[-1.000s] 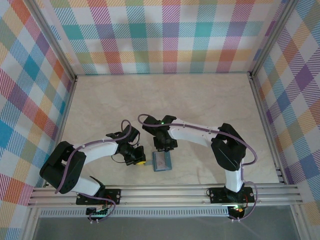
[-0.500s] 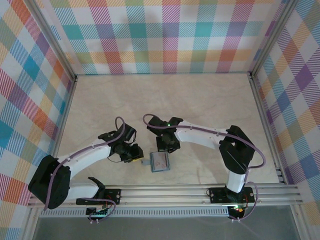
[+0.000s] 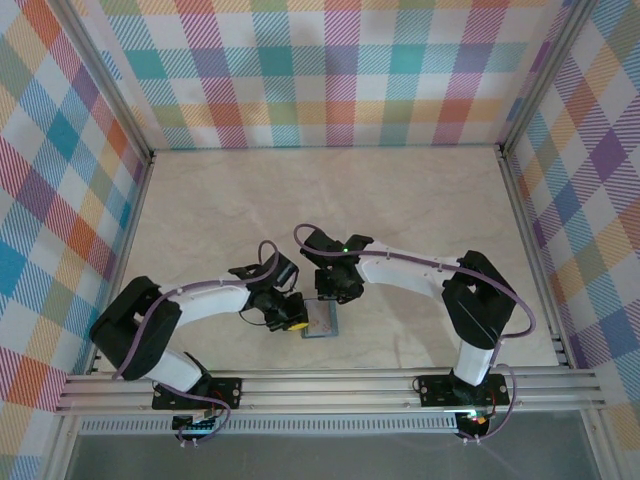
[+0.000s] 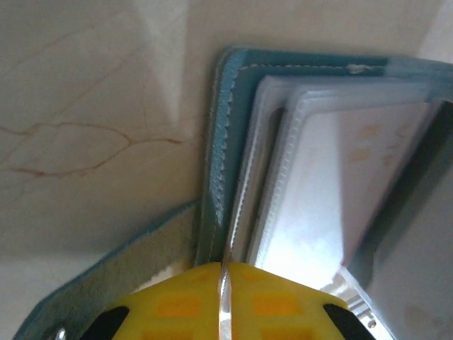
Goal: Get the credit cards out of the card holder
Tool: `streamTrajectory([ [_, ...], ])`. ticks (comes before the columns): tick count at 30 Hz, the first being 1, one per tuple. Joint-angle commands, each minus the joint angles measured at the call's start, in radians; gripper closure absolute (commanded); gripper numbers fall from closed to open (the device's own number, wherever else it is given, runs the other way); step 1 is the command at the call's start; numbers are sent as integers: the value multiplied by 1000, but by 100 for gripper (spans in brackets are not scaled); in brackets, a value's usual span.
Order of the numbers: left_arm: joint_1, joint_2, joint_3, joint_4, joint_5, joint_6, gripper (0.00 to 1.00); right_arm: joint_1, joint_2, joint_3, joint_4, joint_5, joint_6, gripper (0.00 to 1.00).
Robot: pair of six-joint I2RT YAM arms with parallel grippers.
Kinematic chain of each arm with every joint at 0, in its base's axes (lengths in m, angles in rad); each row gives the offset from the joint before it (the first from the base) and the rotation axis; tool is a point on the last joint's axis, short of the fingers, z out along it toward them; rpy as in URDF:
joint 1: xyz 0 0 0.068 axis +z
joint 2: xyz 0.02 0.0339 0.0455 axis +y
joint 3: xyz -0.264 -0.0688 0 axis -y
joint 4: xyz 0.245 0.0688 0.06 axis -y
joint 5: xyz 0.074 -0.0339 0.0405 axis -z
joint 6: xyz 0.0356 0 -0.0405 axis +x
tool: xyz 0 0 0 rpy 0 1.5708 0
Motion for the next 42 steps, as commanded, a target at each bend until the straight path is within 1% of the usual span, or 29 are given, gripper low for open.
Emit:
streamTrajectory([
  [1, -10, 26, 23, 34, 8, -19, 89, -1, -45, -22, 18, -30, 19, 62],
  [2, -11, 32, 27, 26, 1, -14, 89, 0, -51, -26, 18, -30, 20, 59],
  [4, -11, 40, 28, 16, -7, -8, 89, 0, -61, -34, 18, -31, 20, 51],
  [7, -10, 51, 28, 14, -8, -6, 89, 0, -75, -45, 19, -30, 20, 42],
  [15, -10, 66, 28, 10, -13, -2, 89, 0, -86, -71, 15, -21, 20, 33],
  [18, -11, 68, 28, 8, -13, -1, 89, 0, -86, -76, 12, -20, 19, 34],
  [21, -11, 65, 28, 0, -21, 0, 89, 0, -91, -81, 7, -8, 17, 40],
  [24, -10, 51, 31, -22, -39, 3, 89, -2, -101, -82, -12, 18, 12, 49],
  [26, -11, 31, 38, -45, -57, 9, 89, -7, -114, -95, -8, 21, 4, 58],
  [28, -12, 10, 47, -75, -77, 15, 89, -18, -124, -111, 4, 11, -2, 65],
  [29, -11, -3, 51, -91, -85, 19, 89, -24, -133, -125, 17, 2, -3, 71],
  [32, -10, -41, 68, -131, -102, 24, 89, -46, -168, -192, 94, -43, -1, 80],
  [35, -10, -75, 87, -161, -108, 29, 89, -71, -209, -268, 203, -102, 18, 84],
  [39, -11, -112, 106, -176, -99, 26, 88, -85, -258, -370, 375, -160, 47, 85],
  [42, -13, -111, 117, -170, -78, 25, 88, -92, -275, -426, 497, -203, 74, 86],
])
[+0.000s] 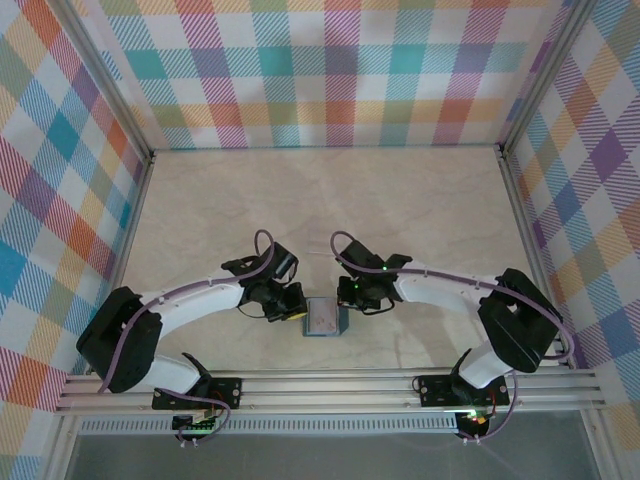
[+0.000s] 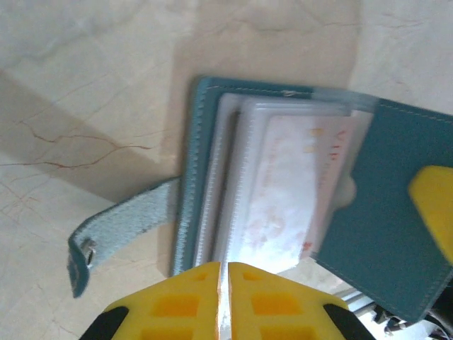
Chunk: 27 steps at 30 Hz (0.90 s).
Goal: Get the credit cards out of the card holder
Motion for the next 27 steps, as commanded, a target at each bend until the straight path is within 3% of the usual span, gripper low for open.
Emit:
streamTrajectory([
  [1, -12, -8, 28, -36, 14, 11, 88, -5, -32, -50, 199, -80, 53, 86],
  [8, -21, 63, 35, -4, 34, 22, 88, -5, -46, -98, 324, -109, 88, 86],
  [15, -25, 145, 36, 7, 20, 35, 88, -14, -45, -89, 202, -48, 62, 80],
  [22, -25, 169, 40, -44, -26, 59, 88, -14, -26, -6, -95, 115, -25, 55],
  [27, -25, 167, 29, -44, -28, 57, 88, -7, 36, 41, -192, 133, -136, 30],
])
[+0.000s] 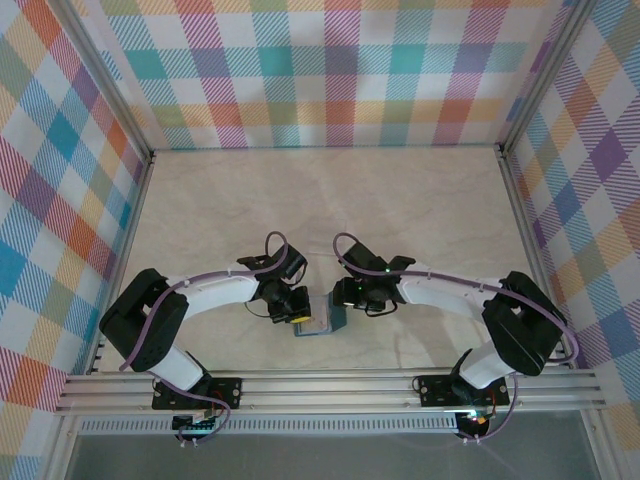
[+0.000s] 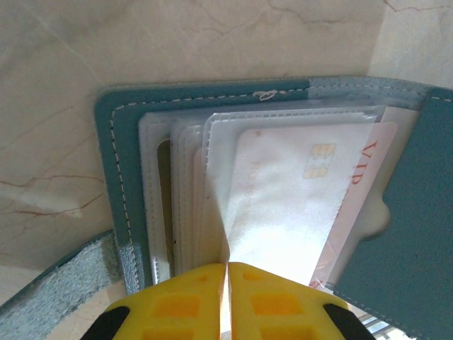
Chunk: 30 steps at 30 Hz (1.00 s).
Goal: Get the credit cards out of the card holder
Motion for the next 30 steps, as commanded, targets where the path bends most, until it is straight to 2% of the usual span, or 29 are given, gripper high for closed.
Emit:
streamTrajectory([
  [1, -14, 14, -6, -54, -33, 19, 88, 10, 64, 52, -153, 58, -104, 27],
  [5, -14, 6, -9, -59, -38, 19, 88, 65, 164, 136, -279, 166, -157, 16],
  [8, -13, 2, -9, -65, -40, 18, 88, 92, 236, 186, -376, 268, -142, 12],
  [11, -13, -3, -13, -70, -42, 19, 88, 96, 276, 207, -418, 303, -125, 11],
  [21, -14, -30, 5, -97, -52, 26, 88, 77, 61, 181, -277, 161, -74, 14],
  [30, -19, -63, 54, -129, -41, 21, 88, -40, 51, 234, -229, 59, -104, 18],
])
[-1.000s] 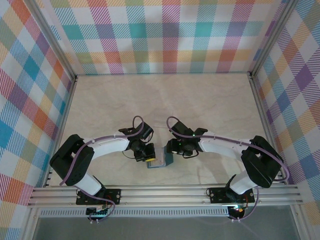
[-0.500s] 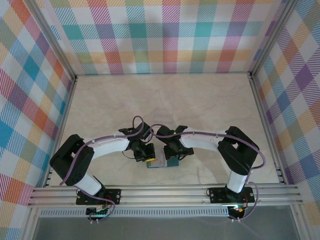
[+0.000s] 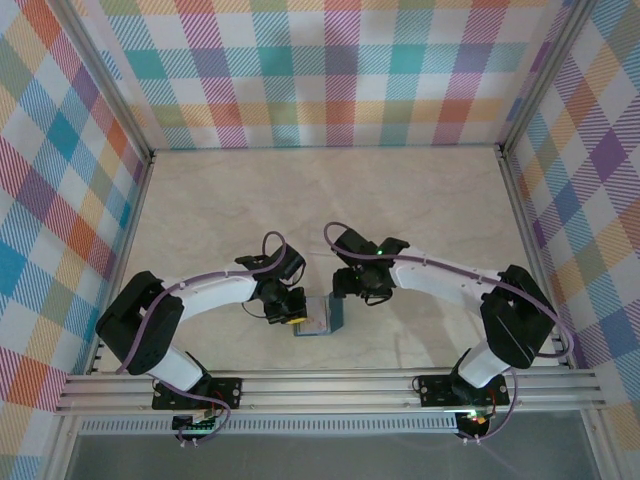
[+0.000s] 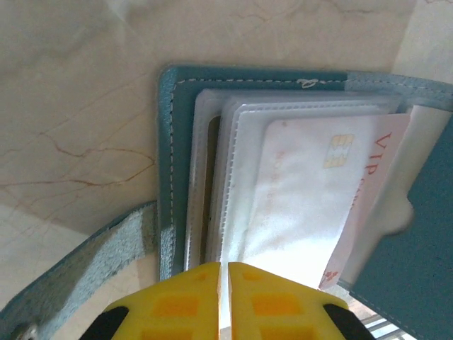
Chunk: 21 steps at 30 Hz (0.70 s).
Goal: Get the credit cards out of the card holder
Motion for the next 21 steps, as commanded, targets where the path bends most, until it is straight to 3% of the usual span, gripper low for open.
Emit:
streamTrajectory([
  [1, -22, -38, 45, -56, -3, 18, 88, -38, 11, 52, 8, -49, -21, 18],
  [12, -78, 39, 143, -12, 38, -20, 87, -243, 128, 241, 47, -170, -158, 25],
  [21, -145, 148, 209, 25, 44, -50, 88, -377, 382, 529, 32, -246, -246, 47],
])
